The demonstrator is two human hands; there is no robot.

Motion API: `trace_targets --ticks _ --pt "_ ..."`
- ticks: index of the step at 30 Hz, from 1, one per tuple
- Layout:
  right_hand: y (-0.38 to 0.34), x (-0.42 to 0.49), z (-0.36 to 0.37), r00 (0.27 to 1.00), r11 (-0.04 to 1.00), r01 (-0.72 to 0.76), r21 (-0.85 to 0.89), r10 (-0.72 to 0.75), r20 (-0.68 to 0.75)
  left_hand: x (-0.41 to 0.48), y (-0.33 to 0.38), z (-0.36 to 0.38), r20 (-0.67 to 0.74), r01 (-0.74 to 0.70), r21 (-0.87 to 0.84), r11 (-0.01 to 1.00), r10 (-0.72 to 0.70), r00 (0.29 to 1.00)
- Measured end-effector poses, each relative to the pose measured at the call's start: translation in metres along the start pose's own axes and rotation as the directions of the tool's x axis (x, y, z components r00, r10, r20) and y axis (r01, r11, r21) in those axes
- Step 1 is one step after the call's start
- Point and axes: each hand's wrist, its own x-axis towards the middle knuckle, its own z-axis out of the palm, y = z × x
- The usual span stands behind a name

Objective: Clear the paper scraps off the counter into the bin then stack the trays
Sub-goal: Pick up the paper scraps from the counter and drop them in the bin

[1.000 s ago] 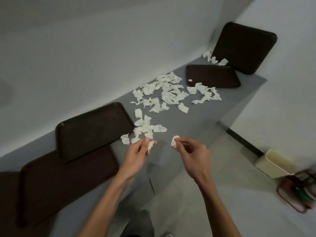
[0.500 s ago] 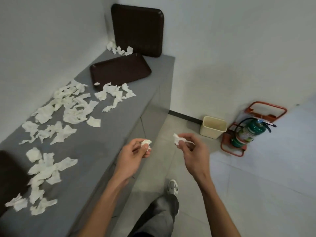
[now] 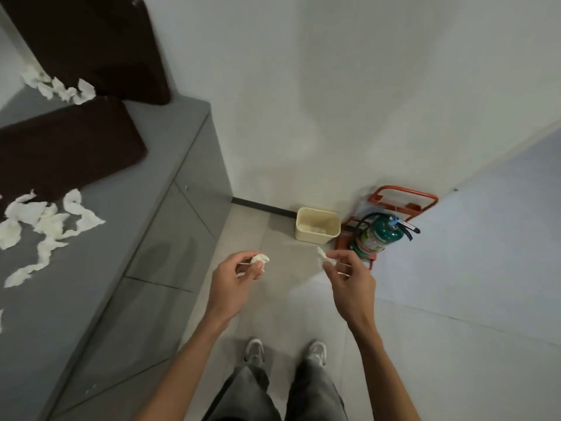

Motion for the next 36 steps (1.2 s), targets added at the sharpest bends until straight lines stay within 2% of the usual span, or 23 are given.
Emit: trace_targets --ticks 6,10,17,19,23,29,33,35,36 --pt "0.061 0.135 -0.018 0.997 0.997 -0.075 -0.028 0.075 -0.001 0.091 0.006 0.088 -0.070 0.069 0.060 0.996 -0.065 0.995" --pt "0.119 0.229 -0.011 0.993 0.990 -0.114 -0.086 0.117 0.032 0.158 -0.015 0.152 -0.139 0.143 0.099 0.985 -0.129 0.982" --pt "0.227 0.369 0.036 0.983 0.963 -0.108 -0.246 0.141 0.118 0.280 -0.110 0.250 -0.175 0.246 0.032 0.969 -0.237 0.956" --pt "0.267 0.404 0.057 0.981 0.952 -0.085 -0.294 0.132 0.145 0.312 -0.149 0.272 -0.155 0.220 0.077 0.972 -0.206 0.966" --pt "0.345 0.470 0.103 0.973 0.907 -0.011 -0.420 0.107 0.206 0.380 -0.231 0.311 -0.080 0.150 0.307 0.940 -0.132 0.988" --pt "0.453 0.546 0.176 0.949 0.847 0.021 -0.531 0.150 0.277 0.475 -0.347 0.366 0.146 0.020 0.563 0.826 -0.124 0.982" --pt "0.513 0.572 0.214 0.915 0.756 0.113 -0.644 0.174 0.364 0.518 -0.409 0.407 0.348 -0.138 0.690 0.710 -0.159 0.924" --pt "0.531 0.578 0.226 0.874 0.679 0.143 -0.720 0.255 0.413 0.530 -0.429 0.422 0.441 -0.180 0.738 0.650 -0.262 0.858" --pt "0.537 0.580 0.229 0.869 0.656 0.181 -0.732 0.241 0.431 0.532 -0.431 0.427 0.458 -0.183 0.761 0.622 -0.315 0.831"
